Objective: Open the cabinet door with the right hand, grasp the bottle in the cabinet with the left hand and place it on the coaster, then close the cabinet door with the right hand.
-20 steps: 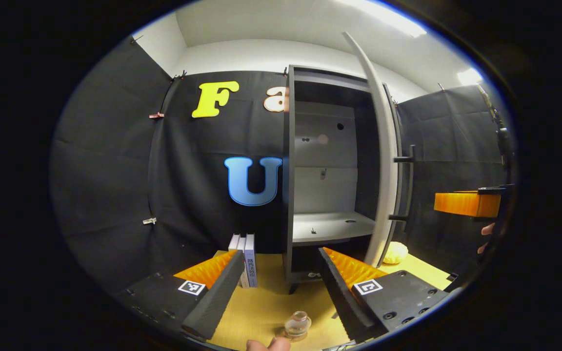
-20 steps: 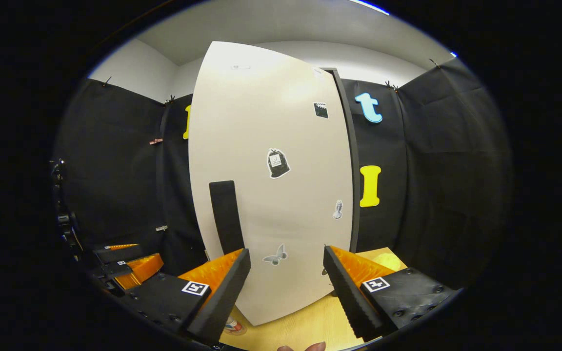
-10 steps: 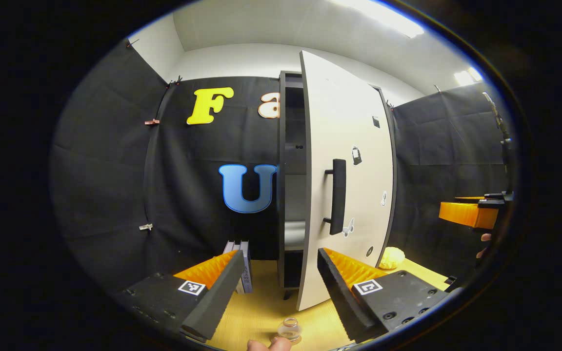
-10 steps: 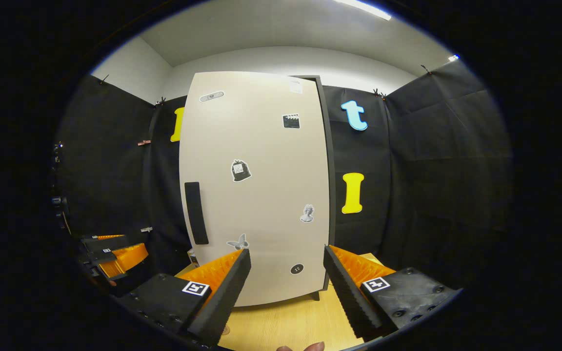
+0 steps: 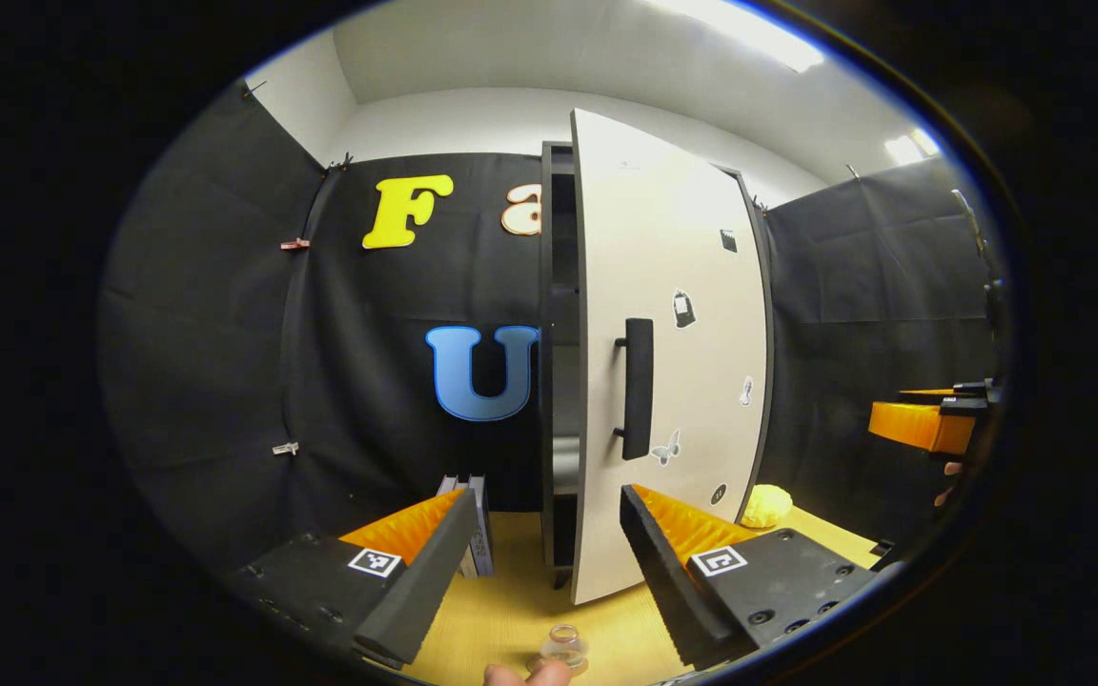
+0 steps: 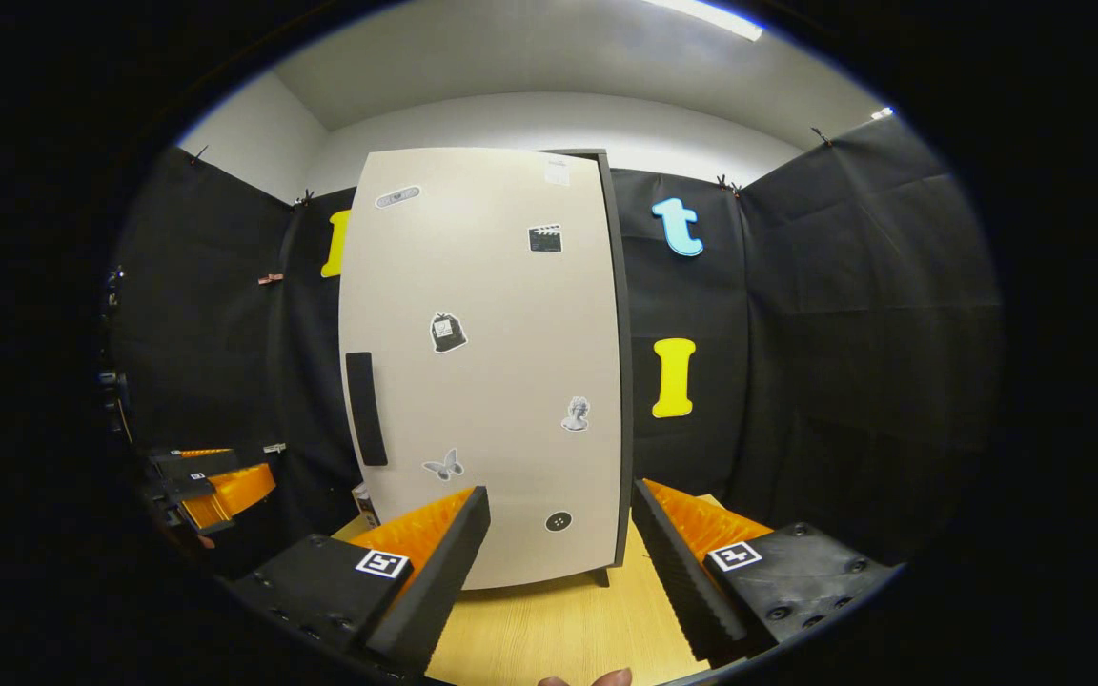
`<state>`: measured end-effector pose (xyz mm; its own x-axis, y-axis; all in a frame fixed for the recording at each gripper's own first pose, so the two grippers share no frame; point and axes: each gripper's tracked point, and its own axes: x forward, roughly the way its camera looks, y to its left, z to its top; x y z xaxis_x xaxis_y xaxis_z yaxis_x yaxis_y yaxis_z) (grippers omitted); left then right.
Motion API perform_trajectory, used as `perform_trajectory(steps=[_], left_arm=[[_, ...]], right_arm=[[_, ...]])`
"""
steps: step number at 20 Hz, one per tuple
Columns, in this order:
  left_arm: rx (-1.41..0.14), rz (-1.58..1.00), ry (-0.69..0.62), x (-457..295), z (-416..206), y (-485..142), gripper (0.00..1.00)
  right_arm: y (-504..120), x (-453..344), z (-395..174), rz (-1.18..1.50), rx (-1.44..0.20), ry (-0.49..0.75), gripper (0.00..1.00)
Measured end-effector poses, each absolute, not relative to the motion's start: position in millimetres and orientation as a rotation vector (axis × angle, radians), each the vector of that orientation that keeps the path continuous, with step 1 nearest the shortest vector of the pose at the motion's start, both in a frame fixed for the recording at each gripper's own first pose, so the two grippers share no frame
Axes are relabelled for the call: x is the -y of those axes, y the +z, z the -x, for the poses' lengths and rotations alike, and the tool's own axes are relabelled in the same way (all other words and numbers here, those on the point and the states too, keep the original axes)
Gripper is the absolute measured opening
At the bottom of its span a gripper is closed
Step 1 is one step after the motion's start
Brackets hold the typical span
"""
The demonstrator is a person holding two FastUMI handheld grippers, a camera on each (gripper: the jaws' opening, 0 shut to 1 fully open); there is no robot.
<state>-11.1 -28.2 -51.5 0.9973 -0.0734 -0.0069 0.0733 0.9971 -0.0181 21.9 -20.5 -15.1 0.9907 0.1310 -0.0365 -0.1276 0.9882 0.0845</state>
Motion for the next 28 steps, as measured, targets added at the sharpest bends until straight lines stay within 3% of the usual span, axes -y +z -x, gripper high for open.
perform_trajectory(steps=[28], left_arm=[[-0.002,0.007,-0.073,30.6,5.9,-47.3,0.94]], right_arm=[[-15.2,26.6,-28.6,-0.052,-0.046,0.100,0.98]])
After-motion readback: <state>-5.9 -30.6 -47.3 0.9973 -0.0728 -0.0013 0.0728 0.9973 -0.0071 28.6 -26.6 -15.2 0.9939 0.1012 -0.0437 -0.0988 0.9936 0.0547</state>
